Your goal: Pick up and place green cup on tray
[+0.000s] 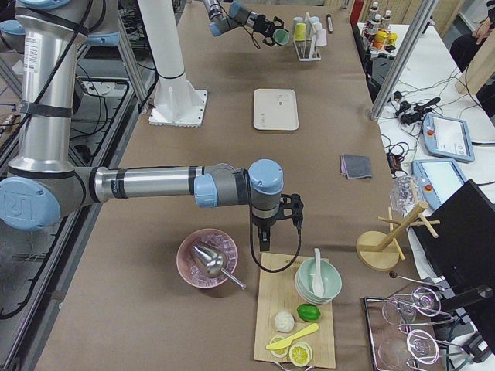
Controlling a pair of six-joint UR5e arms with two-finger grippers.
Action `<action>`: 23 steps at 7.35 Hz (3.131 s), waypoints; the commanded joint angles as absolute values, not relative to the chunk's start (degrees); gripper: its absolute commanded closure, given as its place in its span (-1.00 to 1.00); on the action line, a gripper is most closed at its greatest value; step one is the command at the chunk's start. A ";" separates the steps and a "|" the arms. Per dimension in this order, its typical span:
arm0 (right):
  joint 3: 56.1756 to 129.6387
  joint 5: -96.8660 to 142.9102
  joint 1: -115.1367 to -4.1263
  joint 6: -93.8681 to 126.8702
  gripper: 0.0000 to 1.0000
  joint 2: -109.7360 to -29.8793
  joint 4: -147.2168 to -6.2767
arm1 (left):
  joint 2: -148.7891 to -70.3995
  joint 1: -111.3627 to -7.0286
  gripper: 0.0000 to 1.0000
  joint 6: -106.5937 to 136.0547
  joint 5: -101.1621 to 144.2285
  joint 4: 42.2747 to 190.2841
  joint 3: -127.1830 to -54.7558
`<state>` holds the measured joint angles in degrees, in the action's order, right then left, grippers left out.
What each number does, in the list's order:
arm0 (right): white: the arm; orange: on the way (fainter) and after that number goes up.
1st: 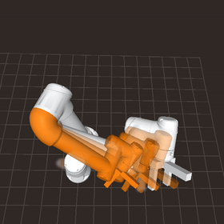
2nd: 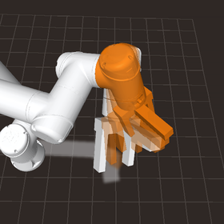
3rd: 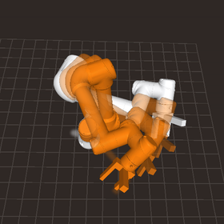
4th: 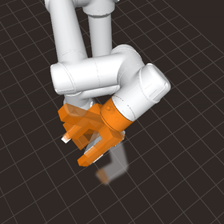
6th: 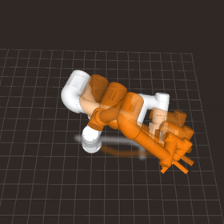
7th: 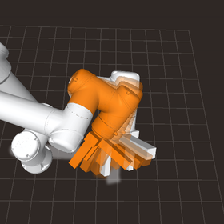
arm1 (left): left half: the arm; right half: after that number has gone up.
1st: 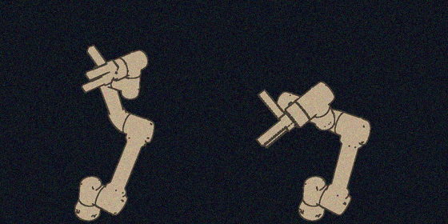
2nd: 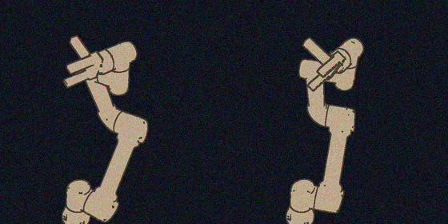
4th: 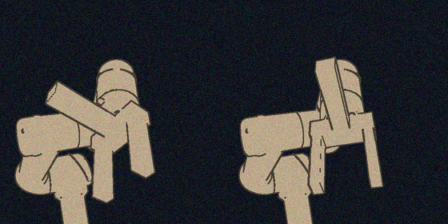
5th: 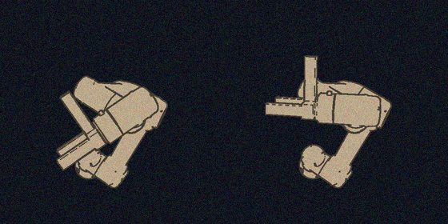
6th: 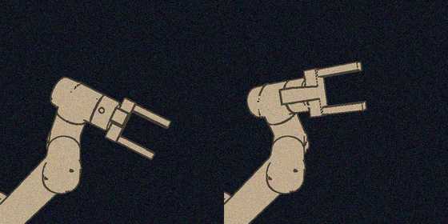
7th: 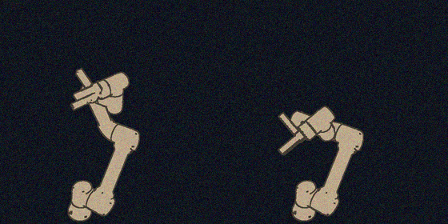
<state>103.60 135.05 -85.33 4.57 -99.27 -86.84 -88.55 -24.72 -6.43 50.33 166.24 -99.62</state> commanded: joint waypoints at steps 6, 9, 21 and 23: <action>105.47 135.88 -91.67 4.48 -1.00 -102.30 -86.66 | -97.37 -20.93 -0.58 13.27 56.07 166.73 -95.54; 104.86 135.97 -91.67 4.57 -1.00 -102.39 -86.75 | -103.86 -18.90 -0.59 13.45 55.99 166.55 -91.16; 104.85 135.18 -91.67 4.48 -1.00 -102.30 -86.66 | -121.37 -18.46 -0.57 22.21 57.39 155.40 -81.48; 104.77 135.18 -91.67 4.39 -1.00 -102.22 -86.66 | -121.55 -18.46 -0.58 25.48 57.57 155.57 -80.25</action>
<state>104.81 135.18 -91.67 4.42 -102.28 -86.66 -121.23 -18.47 23.95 57.48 155.67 -80.85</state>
